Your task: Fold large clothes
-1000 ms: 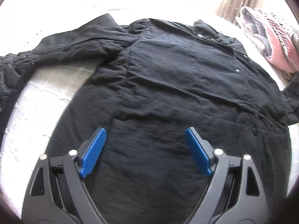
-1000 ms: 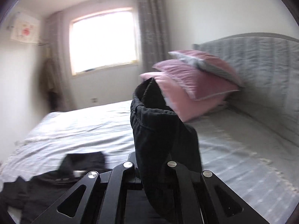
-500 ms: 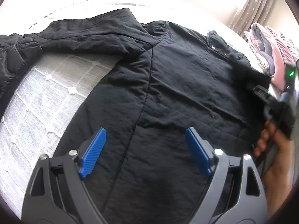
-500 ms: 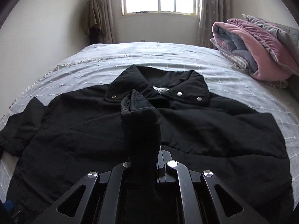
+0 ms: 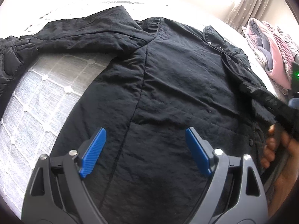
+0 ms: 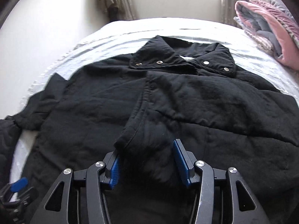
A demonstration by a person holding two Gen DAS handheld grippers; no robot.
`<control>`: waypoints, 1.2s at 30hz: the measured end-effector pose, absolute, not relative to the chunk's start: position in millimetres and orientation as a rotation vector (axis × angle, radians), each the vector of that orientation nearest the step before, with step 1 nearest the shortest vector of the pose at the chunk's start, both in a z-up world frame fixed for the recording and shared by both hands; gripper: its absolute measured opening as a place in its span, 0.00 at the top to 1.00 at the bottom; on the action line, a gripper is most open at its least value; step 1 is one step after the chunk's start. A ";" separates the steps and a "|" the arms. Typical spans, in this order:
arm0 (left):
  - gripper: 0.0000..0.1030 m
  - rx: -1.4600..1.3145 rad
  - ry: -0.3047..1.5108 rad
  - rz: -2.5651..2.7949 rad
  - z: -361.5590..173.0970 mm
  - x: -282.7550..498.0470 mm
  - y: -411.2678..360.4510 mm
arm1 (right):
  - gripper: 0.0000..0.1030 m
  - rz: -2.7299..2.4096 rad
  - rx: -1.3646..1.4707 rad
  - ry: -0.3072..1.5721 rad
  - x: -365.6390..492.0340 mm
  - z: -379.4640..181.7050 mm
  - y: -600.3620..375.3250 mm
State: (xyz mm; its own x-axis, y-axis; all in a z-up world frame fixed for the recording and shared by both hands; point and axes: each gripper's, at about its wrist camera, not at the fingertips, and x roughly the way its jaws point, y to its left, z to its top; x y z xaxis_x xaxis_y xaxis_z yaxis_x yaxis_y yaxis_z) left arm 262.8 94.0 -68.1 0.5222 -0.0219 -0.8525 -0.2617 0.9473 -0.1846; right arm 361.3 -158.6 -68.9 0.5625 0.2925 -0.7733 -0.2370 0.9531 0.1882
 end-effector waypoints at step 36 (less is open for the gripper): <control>0.15 -0.408 0.970 0.299 -67.3 257.5 153.0 | 0.24 0.339 0.507 0.914 165.4 -43.8 -231.7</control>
State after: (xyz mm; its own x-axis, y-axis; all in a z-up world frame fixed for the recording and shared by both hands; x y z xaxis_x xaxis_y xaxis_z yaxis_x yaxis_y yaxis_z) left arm 257.5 153.0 -67.3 0.5342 0.0638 -0.8429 -0.4216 0.8844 -0.2003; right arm 165.4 -231.7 -43.8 0.5710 0.4837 -0.6633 -0.0652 0.8322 0.5507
